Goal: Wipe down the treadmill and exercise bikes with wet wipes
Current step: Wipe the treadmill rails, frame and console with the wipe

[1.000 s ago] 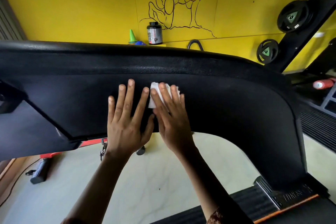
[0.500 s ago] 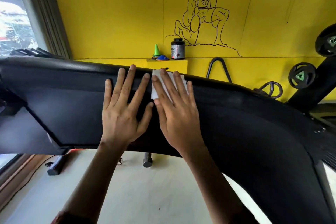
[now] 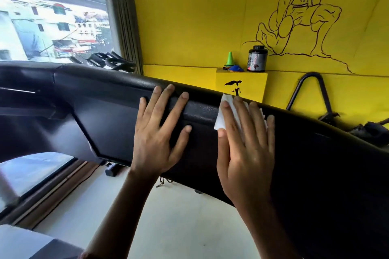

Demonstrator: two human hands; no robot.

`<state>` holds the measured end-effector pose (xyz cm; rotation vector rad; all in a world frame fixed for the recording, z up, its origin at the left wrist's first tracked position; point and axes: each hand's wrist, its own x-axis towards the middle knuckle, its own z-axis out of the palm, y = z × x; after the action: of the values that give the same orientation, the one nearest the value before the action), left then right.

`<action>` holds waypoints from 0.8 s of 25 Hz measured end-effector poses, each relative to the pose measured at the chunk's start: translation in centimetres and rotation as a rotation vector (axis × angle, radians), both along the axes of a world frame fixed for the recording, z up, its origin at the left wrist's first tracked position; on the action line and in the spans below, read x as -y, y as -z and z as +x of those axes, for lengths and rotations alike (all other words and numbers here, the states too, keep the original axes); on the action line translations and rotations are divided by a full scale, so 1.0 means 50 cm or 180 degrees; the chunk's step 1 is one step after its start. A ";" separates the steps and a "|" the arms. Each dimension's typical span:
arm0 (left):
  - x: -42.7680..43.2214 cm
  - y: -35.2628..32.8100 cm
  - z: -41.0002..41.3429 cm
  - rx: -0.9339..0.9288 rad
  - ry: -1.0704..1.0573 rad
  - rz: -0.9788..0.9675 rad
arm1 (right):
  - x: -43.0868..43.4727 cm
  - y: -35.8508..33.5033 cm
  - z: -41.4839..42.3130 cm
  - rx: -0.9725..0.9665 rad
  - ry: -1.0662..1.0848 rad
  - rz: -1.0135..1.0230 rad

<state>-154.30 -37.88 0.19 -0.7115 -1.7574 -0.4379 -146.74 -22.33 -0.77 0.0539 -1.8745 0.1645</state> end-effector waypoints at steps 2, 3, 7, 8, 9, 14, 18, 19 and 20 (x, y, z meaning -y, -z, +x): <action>0.009 -0.007 0.004 -0.0016 -0.0027 -0.0199 | 0.030 -0.004 -0.007 -0.0003 -0.0116 -0.0096; 0.018 -0.013 0.004 -0.0017 0.0001 -0.0332 | 0.054 -0.011 -0.015 0.0060 -0.0270 0.0005; 0.086 -0.044 -0.009 0.0041 0.0030 -0.0454 | 0.083 -0.028 -0.043 0.0100 -0.0327 0.0092; 0.108 -0.054 -0.016 0.0071 -0.0059 -0.0406 | 0.083 -0.029 -0.045 0.0004 -0.0158 -0.0072; 0.129 -0.064 -0.025 0.0091 -0.0136 -0.0393 | 0.090 -0.033 -0.048 -0.0084 -0.0011 -0.0216; 0.155 -0.073 -0.041 0.0246 -0.0165 -0.0523 | 0.176 -0.084 -0.072 0.0418 -0.0216 -0.0071; 0.182 -0.106 -0.040 0.0474 -0.0226 -0.0664 | 0.145 -0.111 -0.067 0.0760 0.0245 -0.0387; 0.194 -0.123 -0.043 0.0642 -0.0301 -0.0644 | 0.159 -0.122 -0.066 0.0929 0.0296 -0.0435; 0.207 -0.139 -0.047 0.0834 -0.0372 -0.0627 | 0.183 -0.139 -0.073 0.1116 0.0236 -0.0438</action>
<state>-156.66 -48.21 7.12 -0.7090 -2.0989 -0.2902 -150.41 -31.49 6.18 -0.1476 -2.2054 0.2647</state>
